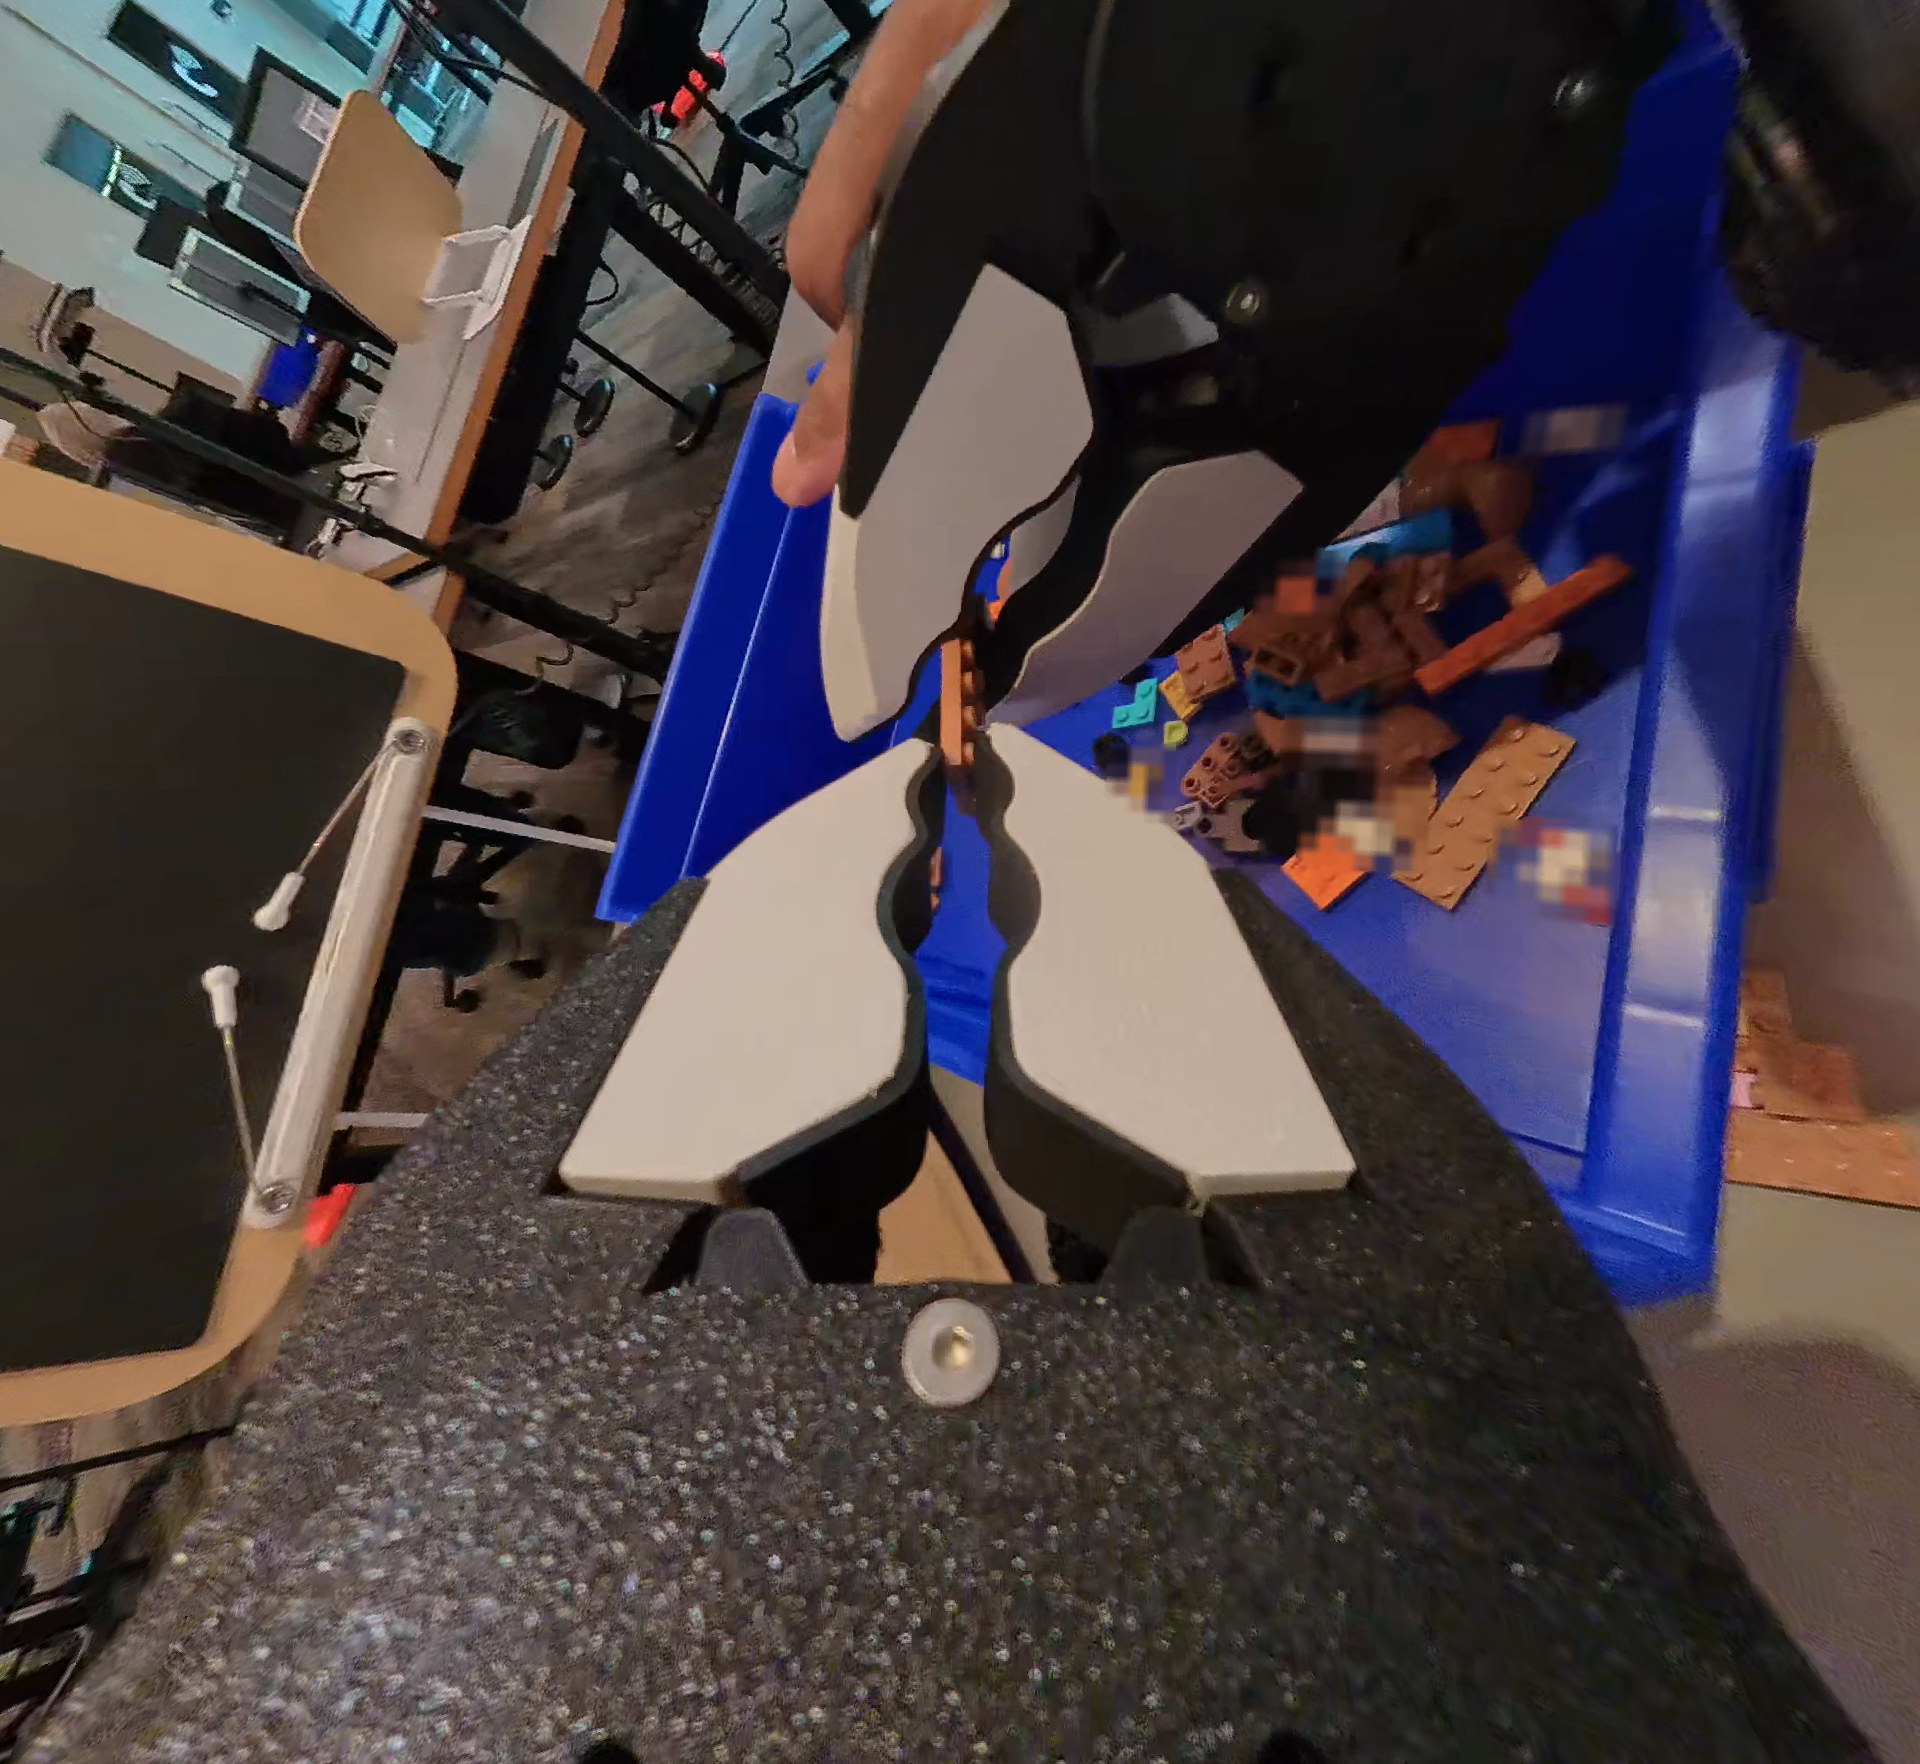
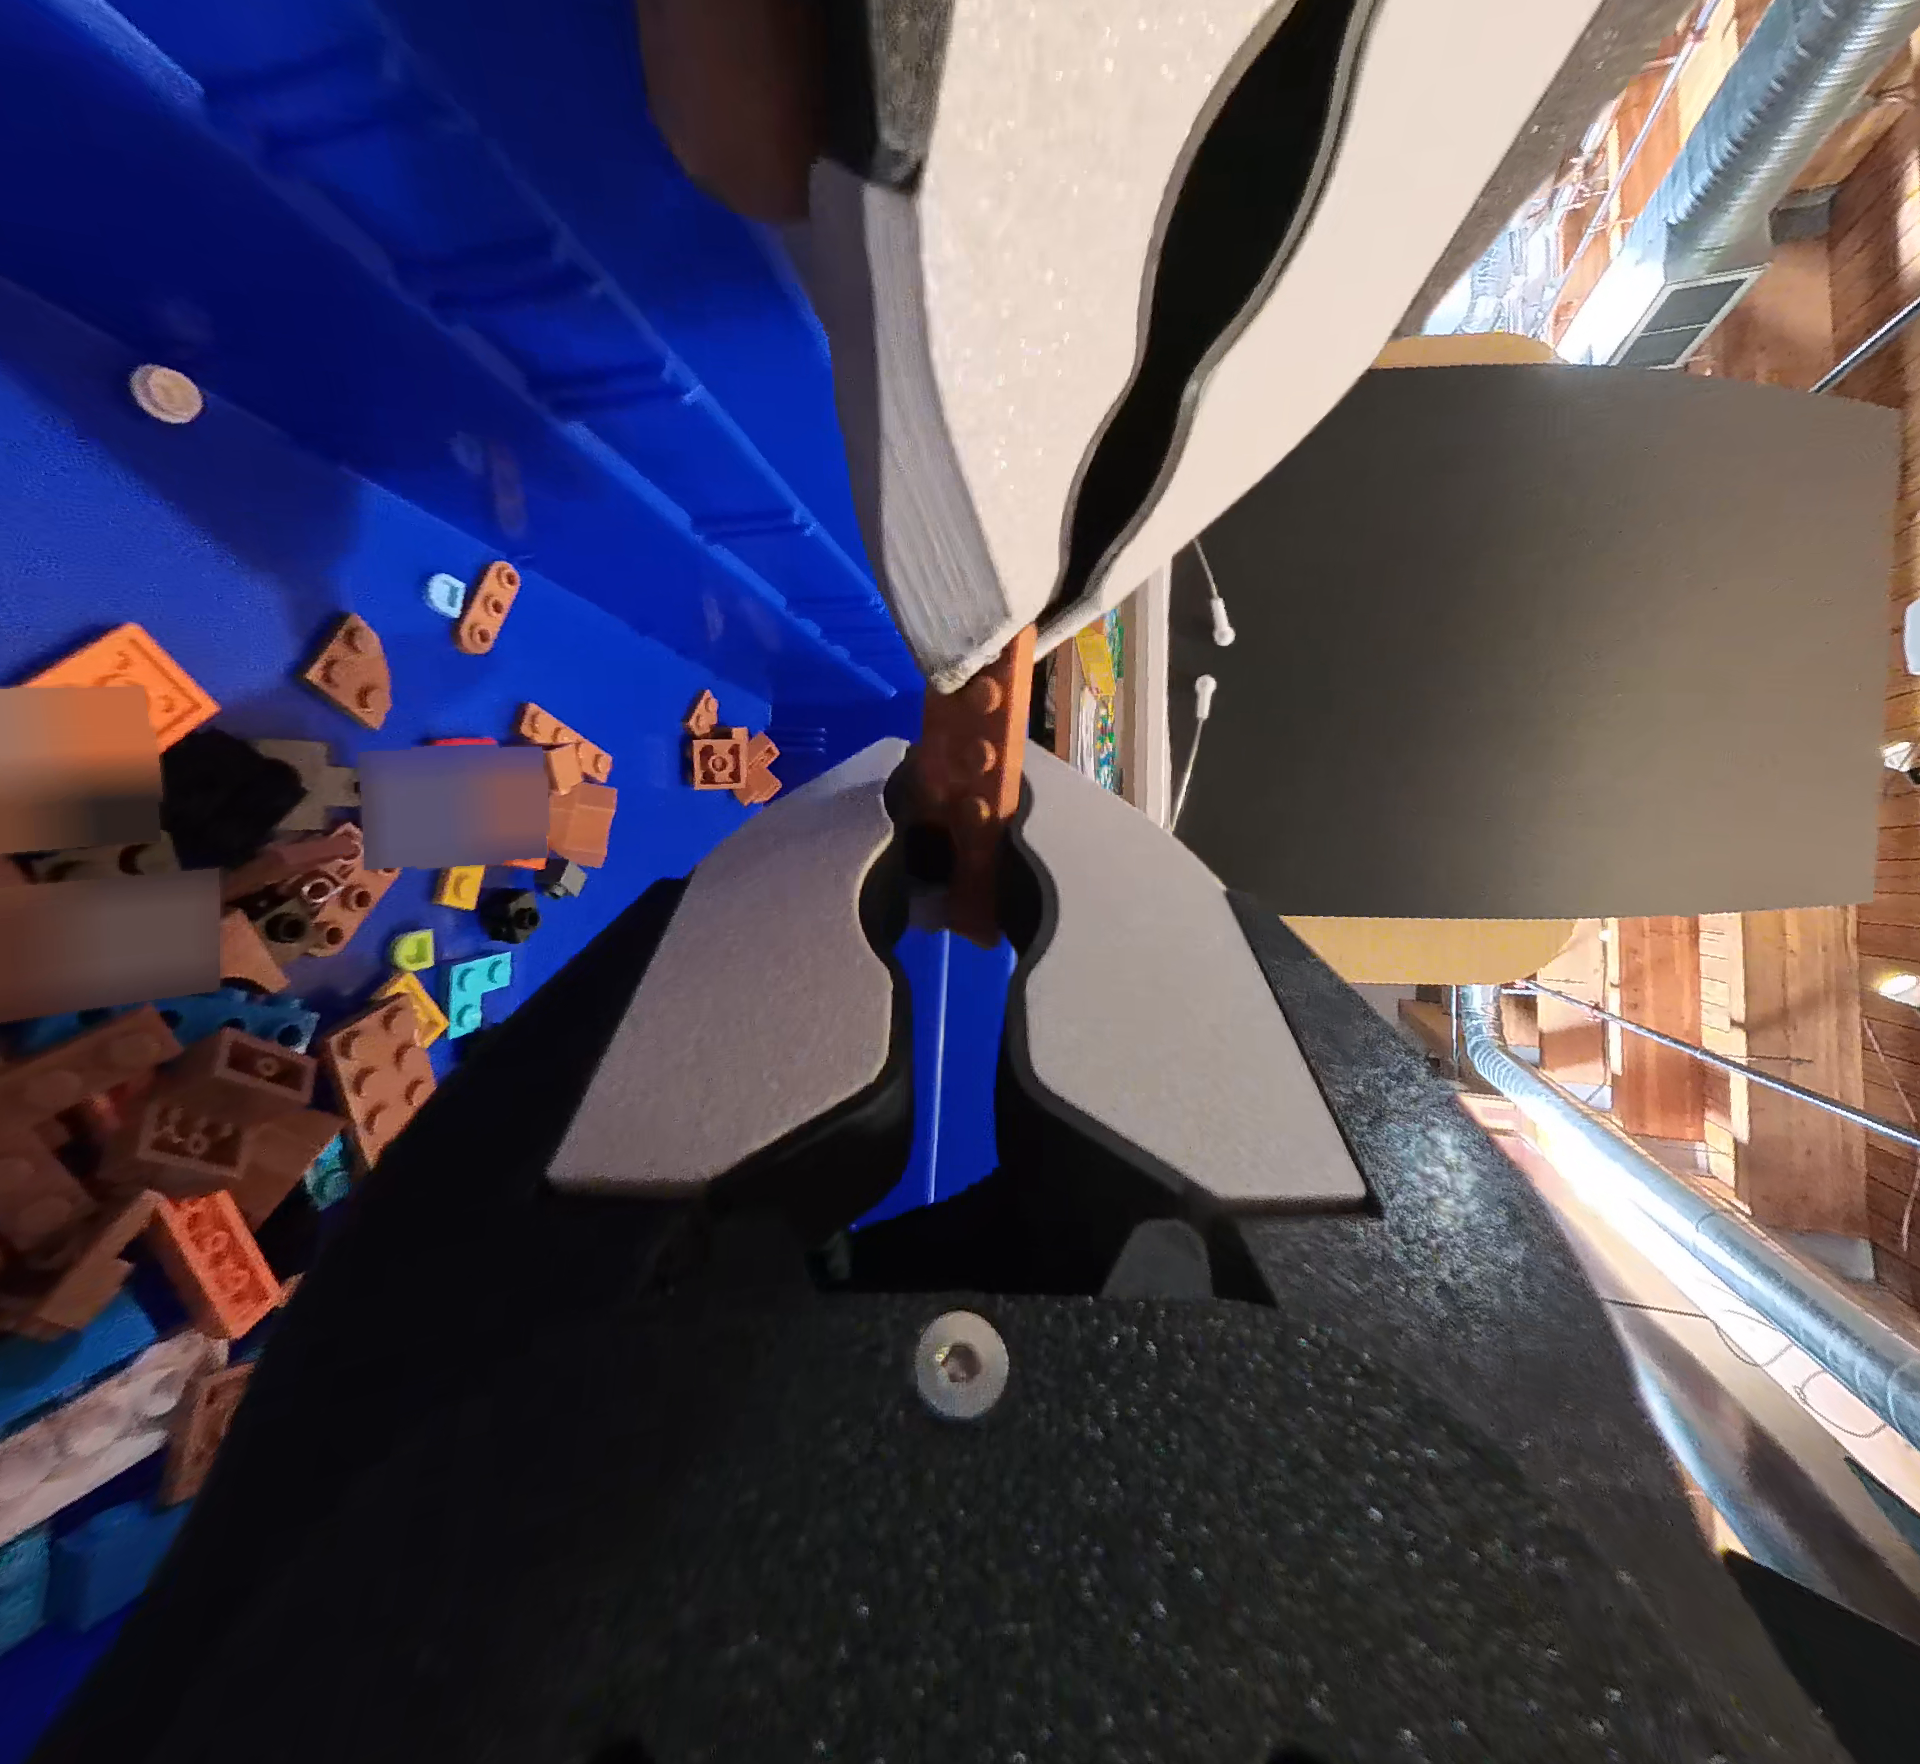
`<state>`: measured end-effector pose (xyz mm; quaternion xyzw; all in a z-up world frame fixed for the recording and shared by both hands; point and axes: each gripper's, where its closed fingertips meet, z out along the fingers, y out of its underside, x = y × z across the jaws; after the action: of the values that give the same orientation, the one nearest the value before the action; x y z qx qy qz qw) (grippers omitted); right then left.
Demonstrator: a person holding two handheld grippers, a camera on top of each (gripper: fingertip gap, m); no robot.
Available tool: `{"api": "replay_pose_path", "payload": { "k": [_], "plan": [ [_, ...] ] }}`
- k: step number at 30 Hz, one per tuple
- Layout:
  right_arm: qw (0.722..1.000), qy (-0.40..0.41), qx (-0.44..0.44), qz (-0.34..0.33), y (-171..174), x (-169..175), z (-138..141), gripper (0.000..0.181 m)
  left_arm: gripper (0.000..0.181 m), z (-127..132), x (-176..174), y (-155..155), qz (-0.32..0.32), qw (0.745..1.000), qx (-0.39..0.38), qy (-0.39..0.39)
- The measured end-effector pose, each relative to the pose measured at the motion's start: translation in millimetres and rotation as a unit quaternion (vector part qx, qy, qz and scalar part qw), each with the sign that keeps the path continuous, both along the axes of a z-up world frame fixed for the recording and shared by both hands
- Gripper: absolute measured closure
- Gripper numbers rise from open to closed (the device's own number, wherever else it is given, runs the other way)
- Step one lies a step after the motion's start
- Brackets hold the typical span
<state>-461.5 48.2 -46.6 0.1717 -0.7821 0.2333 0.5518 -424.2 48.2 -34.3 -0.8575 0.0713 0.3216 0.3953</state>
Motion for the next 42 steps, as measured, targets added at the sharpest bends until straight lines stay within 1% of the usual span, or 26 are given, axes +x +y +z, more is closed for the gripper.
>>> {"api": "replay_pose_path", "payload": {
  "k": [2,4,8,10,12,14,15,17,18,20,23,26,32,42],
  "plan": [
    [1.000,0.000,0.004,-0.003,0,-1,-1,0.169,0.175,-1,-1,0,0.002,1.000,-0.004,0.005],
    [1.000,0.000,0.004,-0.003,1,-1,-1,0.169,0.175,-1,-1,0,0.004,1.000,0.005,-0.011],
    [1.000,0.027,0.005,-0.004,1,-2,4,0.168,0.176,3,2,3,0.004,0.991,0.071,-0.114],
    [0.999,0.042,0.008,-0.004,1,-3,6,0.161,0.176,7,4,4,0.002,0.980,0.108,-0.167],
    [0.999,0.053,0.008,-0.006,1,-3,9,0.158,0.176,10,5,5,-0.002,0.968,0.136,-0.213],
    [0.998,0.060,0.001,-0.004,1,-2,12,0.159,0.177,11,8,6,-0.010,0.952,0.158,-0.260],
    [0.998,0.063,-0.002,-0.002,0,-1,14,0.163,0.177,11,10,6,-0.014,0.945,0.165,-0.281],
    [0.998,0.062,-0.002,-0.002,0,-1,14,0.164,0.177,11,10,6,-0.016,0.936,0.174,-0.305],
    [0.998,0.058,-0.003,-0.004,0,-1,14,0.164,0.177,11,9,6,-0.017,0.938,0.172,-0.300],
    [0.999,0.047,-0.007,-0.006,0,-2,12,0.163,0.176,10,8,5,-0.019,0.950,0.157,-0.268],
    [0.999,0.028,-0.015,-0.001,-1,0,10,0.164,0.176,9,8,4,-0.017,0.972,0.120,-0.200],
    [1.000,0.022,-0.014,0.001,-2,1,8,0.164,0.175,8,8,2,-0.016,0.985,0.086,-0.147],
    [1.000,-0.001,-0.003,0.006,-3,3,0,0.163,0.173,2,9,1,-0.020,0.996,0.034,-0.084],
    [1.000,-0.024,0.010,0.012,-3,6,-9,0.163,0.172,-5,10,1,-0.027,0.999,-0.004,-0.042]
  ]
}}
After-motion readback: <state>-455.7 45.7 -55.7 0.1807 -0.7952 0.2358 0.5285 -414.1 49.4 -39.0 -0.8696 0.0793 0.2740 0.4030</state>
